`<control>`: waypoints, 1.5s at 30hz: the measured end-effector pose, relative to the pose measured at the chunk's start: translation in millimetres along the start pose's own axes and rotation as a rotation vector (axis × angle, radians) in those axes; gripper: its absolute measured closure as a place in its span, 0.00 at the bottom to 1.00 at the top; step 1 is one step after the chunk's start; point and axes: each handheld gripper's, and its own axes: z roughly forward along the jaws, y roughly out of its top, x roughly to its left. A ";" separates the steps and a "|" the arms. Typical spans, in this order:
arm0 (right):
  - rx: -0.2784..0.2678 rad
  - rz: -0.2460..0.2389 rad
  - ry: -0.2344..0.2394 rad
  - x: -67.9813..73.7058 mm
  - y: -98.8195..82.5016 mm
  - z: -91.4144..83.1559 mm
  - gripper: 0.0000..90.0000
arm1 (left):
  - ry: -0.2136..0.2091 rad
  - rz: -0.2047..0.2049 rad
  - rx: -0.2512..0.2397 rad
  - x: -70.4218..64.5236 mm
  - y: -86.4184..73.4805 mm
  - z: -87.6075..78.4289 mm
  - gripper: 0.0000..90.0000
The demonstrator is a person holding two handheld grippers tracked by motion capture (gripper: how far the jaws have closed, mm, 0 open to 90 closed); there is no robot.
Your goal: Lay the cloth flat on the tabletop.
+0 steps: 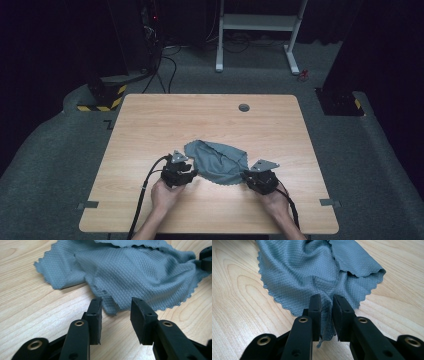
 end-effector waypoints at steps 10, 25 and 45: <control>-0.013 0.024 0.007 0.9 -5.8 -5.1 0.80 | 0.064 0.054 0.060 -3.9 7.4 19.6 0.95; 0.028 -0.021 0.032 7.7 -14.9 -3.6 0.99 | -0.015 -0.014 -0.010 1.3 0.2 -16.9 0.98; 0.013 -0.010 0.085 13.7 -22.1 -13.7 0.98 | -0.045 -0.054 0.055 -4.0 -40.0 -37.0 0.98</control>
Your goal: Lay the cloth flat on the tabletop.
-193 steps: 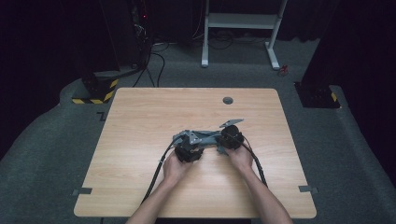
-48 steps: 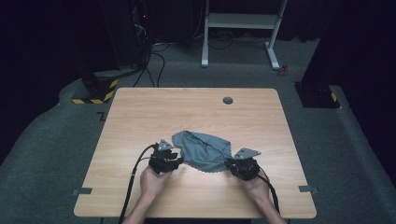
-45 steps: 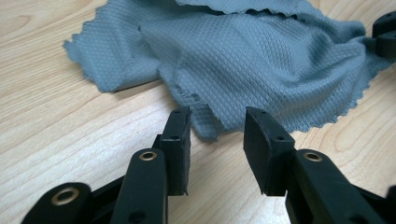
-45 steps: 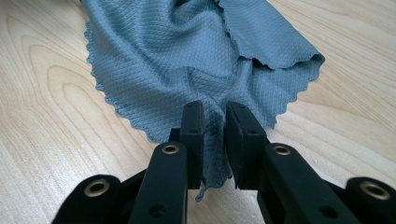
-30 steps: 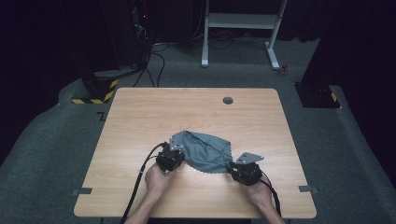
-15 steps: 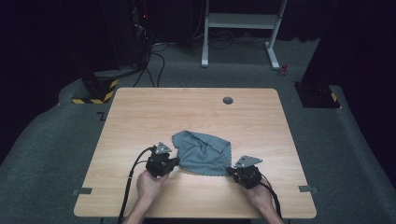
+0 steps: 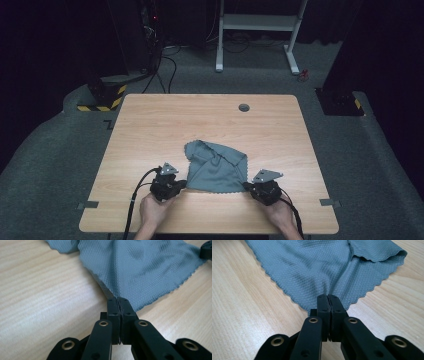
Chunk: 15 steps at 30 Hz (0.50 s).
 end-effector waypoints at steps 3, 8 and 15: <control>-0.031 0.042 0.009 -1.1 -5.2 -4.6 0.89 | 0.003 -0.008 0.003 -0.8 -5.7 0.6 0.98; -0.039 0.062 -0.005 -2.7 -10.2 -10.4 0.87 | 0.006 0.001 -0.001 -2.1 -7.6 1.0 0.98; -0.011 0.047 -0.007 0.7 -14.3 -7.6 0.99 | -0.008 -0.011 -0.012 -0.4 -10.2 -0.5 0.99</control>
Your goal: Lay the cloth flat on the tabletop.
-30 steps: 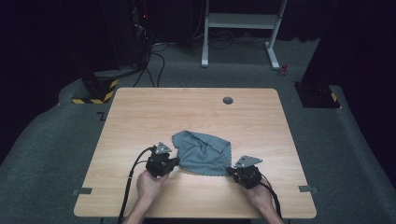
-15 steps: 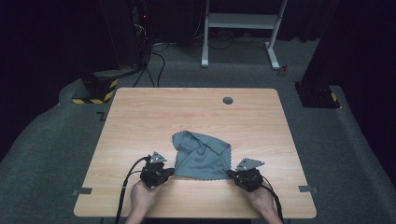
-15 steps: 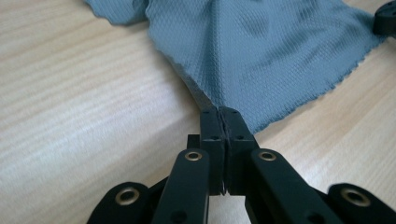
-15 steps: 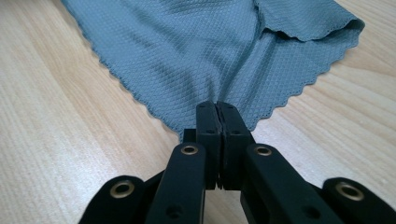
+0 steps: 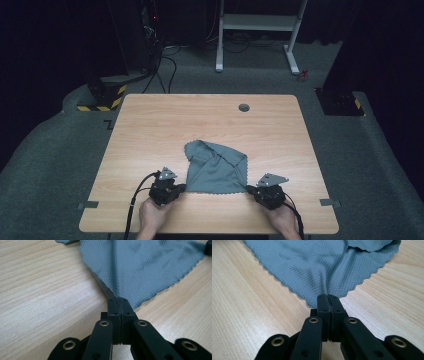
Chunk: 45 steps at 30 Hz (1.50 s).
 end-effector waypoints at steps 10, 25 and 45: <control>0.012 -0.008 0.044 9.2 -6.7 -7.7 0.98 | -0.021 -0.002 0.001 -5.9 -13.5 -11.9 0.99; -0.022 0.057 -0.070 -10.7 22.1 18.0 0.82 | -0.005 0.003 0.006 -6.3 -18.3 -6.1 0.99; -0.045 0.056 -0.120 -22.5 19.3 10.0 0.88 | -0.023 0.016 -0.007 -7.3 -19.8 -9.6 0.85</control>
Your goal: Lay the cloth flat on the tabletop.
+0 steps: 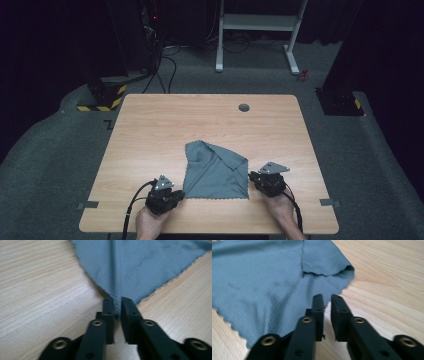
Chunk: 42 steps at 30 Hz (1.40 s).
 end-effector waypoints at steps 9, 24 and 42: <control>0.023 0.010 0.003 2.4 8.0 16.7 0.82 | 0.069 0.013 -0.064 2.9 26.6 3.2 0.64; 0.071 -0.069 -0.029 -3.9 13.3 19.8 1.00 | 0.237 0.059 -0.028 15.6 38.3 36.8 0.59; 0.070 -0.134 0.082 14.1 54.6 52.9 0.75 | 0.162 -0.029 -0.107 31.5 44.5 46.6 0.52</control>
